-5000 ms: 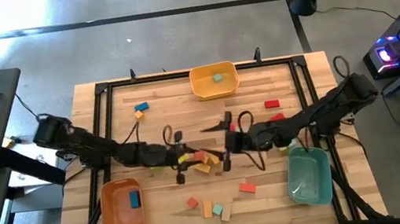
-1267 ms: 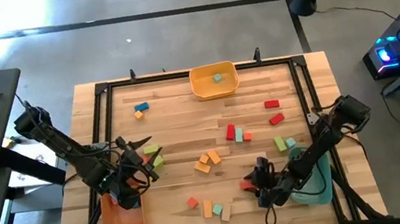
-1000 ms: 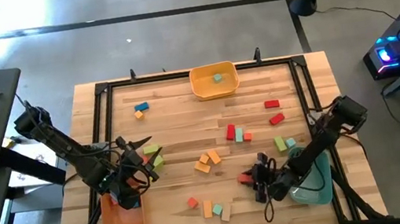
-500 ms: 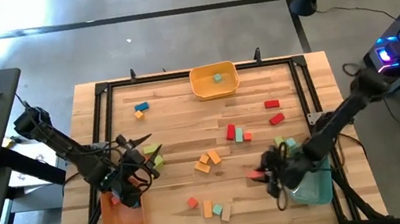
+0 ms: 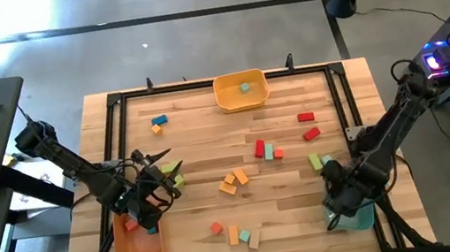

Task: Sort blocks by size
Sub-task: Put the thin orange block into the green bin, then adjust the green bin

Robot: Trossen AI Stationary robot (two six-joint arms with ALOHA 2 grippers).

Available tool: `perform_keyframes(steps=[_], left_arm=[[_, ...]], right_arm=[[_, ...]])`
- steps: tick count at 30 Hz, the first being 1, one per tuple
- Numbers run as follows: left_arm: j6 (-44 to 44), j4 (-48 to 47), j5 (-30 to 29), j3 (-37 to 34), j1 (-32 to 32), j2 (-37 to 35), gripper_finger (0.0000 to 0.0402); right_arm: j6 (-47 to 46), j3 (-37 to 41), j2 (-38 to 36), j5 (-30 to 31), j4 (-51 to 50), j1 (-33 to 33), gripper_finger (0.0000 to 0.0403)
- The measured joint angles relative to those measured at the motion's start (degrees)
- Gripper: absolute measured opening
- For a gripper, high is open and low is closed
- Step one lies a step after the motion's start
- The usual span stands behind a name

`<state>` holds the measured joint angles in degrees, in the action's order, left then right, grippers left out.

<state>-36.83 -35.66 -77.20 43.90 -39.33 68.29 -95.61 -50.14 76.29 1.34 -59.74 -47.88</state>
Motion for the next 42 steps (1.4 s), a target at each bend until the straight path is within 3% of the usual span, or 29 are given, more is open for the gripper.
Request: perform_keyframes(steps=[3, 8, 17, 20, 25, 27, 35, 42], left_arm=[[-0.37, 0.02, 0.19, 0.00, 0.00, 0.00, 0.0217], [0.47, 0.00, -0.27, 0.00, 0.21, 0.00, 0.0217], [-1.91, 0.04, 0.03, 0.00, 0.74, 0.00, 0.0217], [-1.93, 0.04, 0.05, 0.00, 0.74, 0.00, 0.0217], [-1.93, 0.03, 0.07, 0.00, 0.74, 0.00, 0.0217], [-1.95, 0.02, 0.09, 0.00, 0.74, 0.00, 0.0217], [-1.63, 0.02, 0.12, 0.00, 0.74, 0.00, 0.0217], [-0.04, -0.02, 0.01, 0.00, 1.68, 0.00, 0.0217]], right_arm=[[-2.28, 6.42, 0.04, -3.28, 8.30, 0.00, 0.0146], [-3.13, 11.66, 0.09, -2.63, 14.92, -0.14, 0.0169], [-1.92, 0.38, 0.00, 0.09, 0.48, -1.67, 0.0175], [-1.19, -4.15, -0.02, 8.54, -4.96, -1.81, 0.0175], [3.15, -6.06, -0.04, 34.77, -6.31, -0.41, 0.0176], [4.15, -5.51, -0.04, 40.23, -4.83, 1.56, 0.0176], [15.96, -5.19, -0.02, 37.04, -3.59, 12.73, 0.0176], [30.47, -5.19, 0.12, 30.33, 0.41, 23.64, 0.0195]])
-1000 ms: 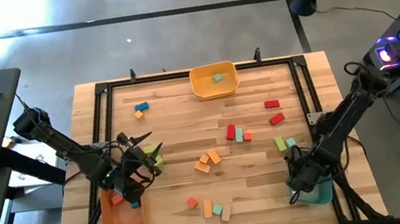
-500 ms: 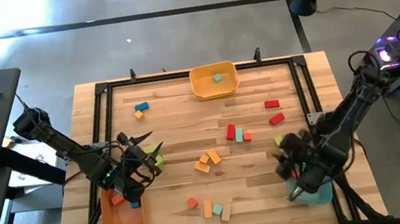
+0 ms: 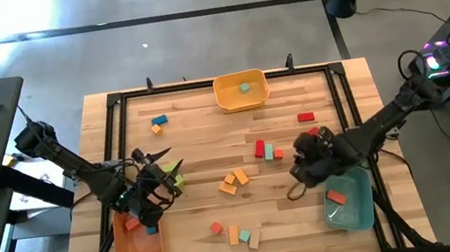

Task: Sort blocks by size
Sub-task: Adjust the green bin

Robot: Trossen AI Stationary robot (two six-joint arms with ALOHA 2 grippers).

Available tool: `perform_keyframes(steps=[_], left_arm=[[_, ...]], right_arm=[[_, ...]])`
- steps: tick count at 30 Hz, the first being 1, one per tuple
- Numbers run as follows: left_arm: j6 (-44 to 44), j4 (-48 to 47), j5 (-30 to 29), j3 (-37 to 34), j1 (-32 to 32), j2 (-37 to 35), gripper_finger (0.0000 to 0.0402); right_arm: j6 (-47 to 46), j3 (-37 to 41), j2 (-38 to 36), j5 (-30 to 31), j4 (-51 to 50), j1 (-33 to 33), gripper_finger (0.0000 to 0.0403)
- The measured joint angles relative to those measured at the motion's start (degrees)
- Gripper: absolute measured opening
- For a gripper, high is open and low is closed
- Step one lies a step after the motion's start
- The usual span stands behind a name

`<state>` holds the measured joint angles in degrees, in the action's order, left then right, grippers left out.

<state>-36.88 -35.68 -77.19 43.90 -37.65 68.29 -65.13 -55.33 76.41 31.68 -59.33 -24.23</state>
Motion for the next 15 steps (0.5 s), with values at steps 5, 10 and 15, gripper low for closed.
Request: perform_keyframes(steps=[5, 10, 15], left_arm=[[-0.38, -0.09, 0.46, 0.00, 0.94, 0.00, 0.0217], [-0.38, -0.15, 0.48, 0.02, 0.94, 0.00, 0.0217], [-0.47, -0.17, 0.50, 0.02, 0.94, 0.00, 0.0217]], right_arm=[[9.82, 0.00, 1.48, -4.32, 6.54, 6.45, 0.0239], [14.62, 0.00, 5.05, -5.84, 9.20, 8.94, 0.0254], [16.71, 0.00, 8.77, -11.69, 6.25, 9.30, 0.0255]])
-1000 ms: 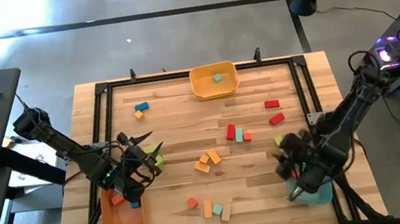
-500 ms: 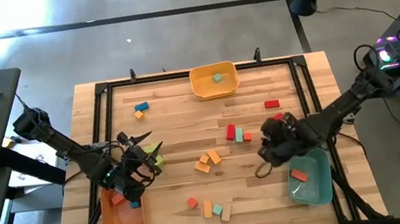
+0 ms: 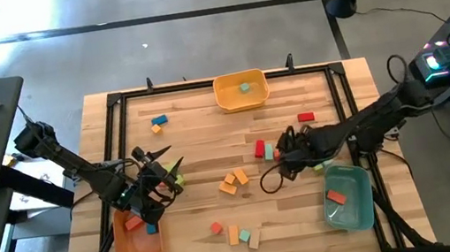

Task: Sort blocks by size
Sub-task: Adjust the green bin

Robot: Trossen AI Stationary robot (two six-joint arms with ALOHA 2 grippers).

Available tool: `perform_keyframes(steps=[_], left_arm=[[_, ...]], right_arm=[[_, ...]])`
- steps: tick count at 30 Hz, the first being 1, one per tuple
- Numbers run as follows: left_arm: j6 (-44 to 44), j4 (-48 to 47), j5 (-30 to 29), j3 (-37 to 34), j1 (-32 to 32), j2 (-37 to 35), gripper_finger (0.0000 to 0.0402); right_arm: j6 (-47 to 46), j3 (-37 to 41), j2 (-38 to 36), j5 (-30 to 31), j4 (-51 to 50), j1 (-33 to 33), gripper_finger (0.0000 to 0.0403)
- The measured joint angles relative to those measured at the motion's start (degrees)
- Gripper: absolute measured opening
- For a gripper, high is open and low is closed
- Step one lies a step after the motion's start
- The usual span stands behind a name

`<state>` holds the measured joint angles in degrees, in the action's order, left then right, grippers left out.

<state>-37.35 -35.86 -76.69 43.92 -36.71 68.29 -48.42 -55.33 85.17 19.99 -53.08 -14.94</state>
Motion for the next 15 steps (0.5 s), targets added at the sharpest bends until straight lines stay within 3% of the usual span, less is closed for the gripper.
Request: perform_keyframes(steps=[4, 8, 15], left_arm=[[-1.00, 0.02, 0.19, 0.00, -0.11, 0.00, 0.0217], [-1.57, 0.01, 0.84, 0.00, -0.11, 0.00, 0.0217], [-3.04, 0.15, 2.31, 0.00, -0.11, 0.00, 0.0217]], right_arm=[[-3.72, -0.05, 0.45, -13.80, -2.18, -0.12, 0.0255], [-8.09, -0.07, 0.47, -25.36, -0.29, -4.39, 0.0255], [-10.47, -0.07, 3.49, -31.71, 5.15, -12.81, 0.0255]])
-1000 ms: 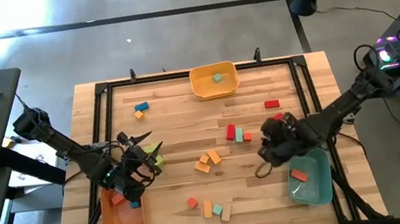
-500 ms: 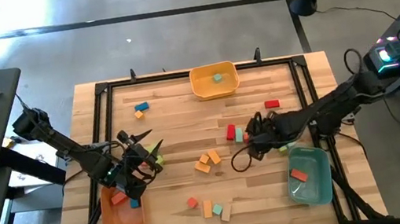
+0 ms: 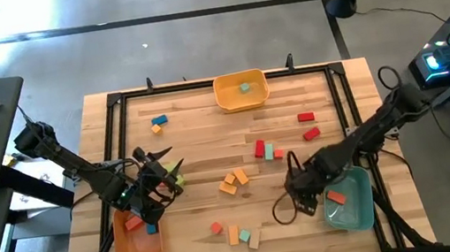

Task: Sort blocks by size
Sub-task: Adjust the green bin, then put the small light blue block into the yellow bin

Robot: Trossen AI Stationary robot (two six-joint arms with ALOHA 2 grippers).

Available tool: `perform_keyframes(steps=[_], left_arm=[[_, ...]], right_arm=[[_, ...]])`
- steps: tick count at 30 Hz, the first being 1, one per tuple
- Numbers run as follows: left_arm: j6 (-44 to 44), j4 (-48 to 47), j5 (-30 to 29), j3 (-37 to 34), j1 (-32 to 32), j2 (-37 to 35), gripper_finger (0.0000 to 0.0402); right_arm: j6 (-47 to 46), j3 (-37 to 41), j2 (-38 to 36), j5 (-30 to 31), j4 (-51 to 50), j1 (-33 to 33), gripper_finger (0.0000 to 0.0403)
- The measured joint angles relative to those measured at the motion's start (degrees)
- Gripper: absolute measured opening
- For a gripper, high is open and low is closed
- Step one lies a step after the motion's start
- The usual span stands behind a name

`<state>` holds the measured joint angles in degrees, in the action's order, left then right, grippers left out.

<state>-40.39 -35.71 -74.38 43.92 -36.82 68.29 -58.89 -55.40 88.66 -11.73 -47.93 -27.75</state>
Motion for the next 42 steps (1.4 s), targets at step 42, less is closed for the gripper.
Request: perform_keyframes(steps=[42], left_arm=[[9.16, 5.85, 0.66, 0.00, 0.04, 0.00, 0.0217]], right_arm=[[-11.62, -11.28, 8.45, 1.56, -7.01, -7.17, 0.0255]])
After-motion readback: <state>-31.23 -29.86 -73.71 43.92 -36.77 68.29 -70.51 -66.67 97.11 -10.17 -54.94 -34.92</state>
